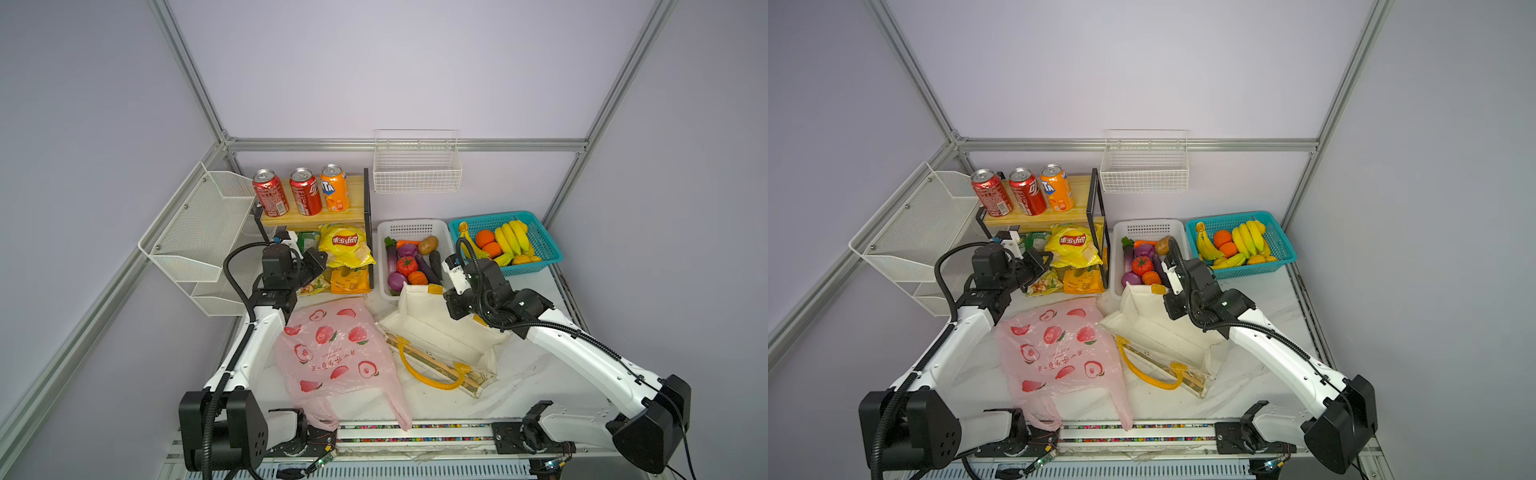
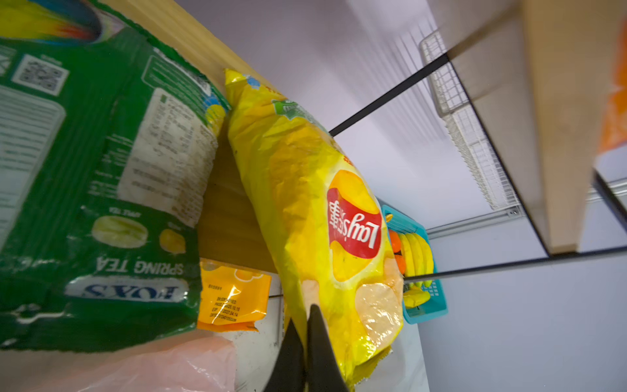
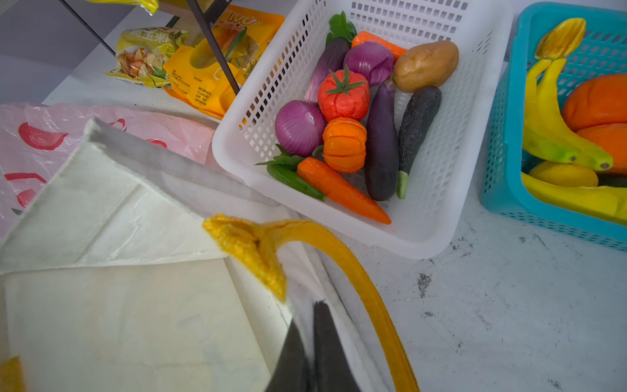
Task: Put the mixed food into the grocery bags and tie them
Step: 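Reach the left gripper to the shelf and grasp the yellow Lay's chip bag, then carry the Lay's bag with the left gripper over the open tote bag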
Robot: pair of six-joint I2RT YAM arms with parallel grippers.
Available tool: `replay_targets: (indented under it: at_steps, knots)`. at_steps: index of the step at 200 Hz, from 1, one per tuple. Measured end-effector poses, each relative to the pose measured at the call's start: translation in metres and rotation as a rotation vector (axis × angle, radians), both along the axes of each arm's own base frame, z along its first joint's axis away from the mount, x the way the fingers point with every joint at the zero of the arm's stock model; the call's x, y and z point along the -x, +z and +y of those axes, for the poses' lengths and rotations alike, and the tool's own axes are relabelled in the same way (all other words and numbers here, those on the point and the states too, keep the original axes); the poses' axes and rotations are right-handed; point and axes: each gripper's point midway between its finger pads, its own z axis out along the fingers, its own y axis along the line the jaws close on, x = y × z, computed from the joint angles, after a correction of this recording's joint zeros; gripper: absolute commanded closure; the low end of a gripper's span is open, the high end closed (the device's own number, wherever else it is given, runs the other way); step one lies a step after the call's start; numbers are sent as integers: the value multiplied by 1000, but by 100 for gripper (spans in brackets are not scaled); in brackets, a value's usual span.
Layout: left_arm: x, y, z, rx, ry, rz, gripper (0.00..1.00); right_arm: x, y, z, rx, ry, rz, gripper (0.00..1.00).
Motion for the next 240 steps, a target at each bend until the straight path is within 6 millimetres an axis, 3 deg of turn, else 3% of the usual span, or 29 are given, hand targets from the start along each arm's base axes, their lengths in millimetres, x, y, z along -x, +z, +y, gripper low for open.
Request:
replay_targets:
  at_steps: [59, 109, 142, 189, 240]
  knots:
    - [28, 43, -22, 4, -142, -122, 100, -8, -1, -2, -1, -38, 5, 93]
    - [55, 54, -36, -15, -246, -150, 100, -9, -1, -3, -7, -52, 9, 93]
    - [92, 71, -45, -38, -310, -187, 100, -12, 0, -3, -6, -67, 9, 93]
    - [158, 128, -62, -61, -424, -327, 100, -24, 4, -2, -18, -76, 15, 93]
    - [201, 185, -88, 20, -573, -442, 100, -30, 8, 2, -64, -53, 41, 93]
